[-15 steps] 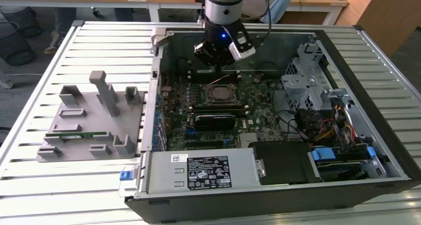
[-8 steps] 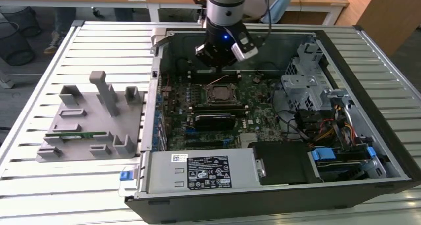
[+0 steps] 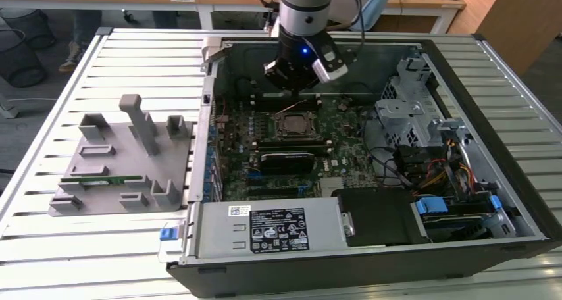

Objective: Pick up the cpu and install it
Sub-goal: 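Install the first cpu locking lever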

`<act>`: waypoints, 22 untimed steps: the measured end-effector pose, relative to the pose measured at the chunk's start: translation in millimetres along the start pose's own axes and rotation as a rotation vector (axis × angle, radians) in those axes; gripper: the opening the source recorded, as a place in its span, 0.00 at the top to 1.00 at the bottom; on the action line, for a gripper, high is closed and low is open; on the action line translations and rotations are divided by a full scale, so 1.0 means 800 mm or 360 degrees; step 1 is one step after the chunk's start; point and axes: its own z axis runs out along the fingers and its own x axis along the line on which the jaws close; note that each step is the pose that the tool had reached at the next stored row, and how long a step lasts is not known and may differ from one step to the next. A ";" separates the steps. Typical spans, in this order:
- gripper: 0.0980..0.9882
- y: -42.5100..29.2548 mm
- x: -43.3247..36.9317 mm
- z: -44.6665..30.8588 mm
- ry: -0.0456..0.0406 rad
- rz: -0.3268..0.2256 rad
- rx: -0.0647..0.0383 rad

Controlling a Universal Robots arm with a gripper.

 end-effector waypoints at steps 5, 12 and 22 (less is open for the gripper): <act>0.99 0.0019 -0.004 0.0038 0.0000 0.0000 0.0000; 0.99 0.0040 -0.009 0.0101 0.0000 0.0000 0.0000; 0.99 0.0031 -0.016 0.0183 0.0000 0.0000 0.0000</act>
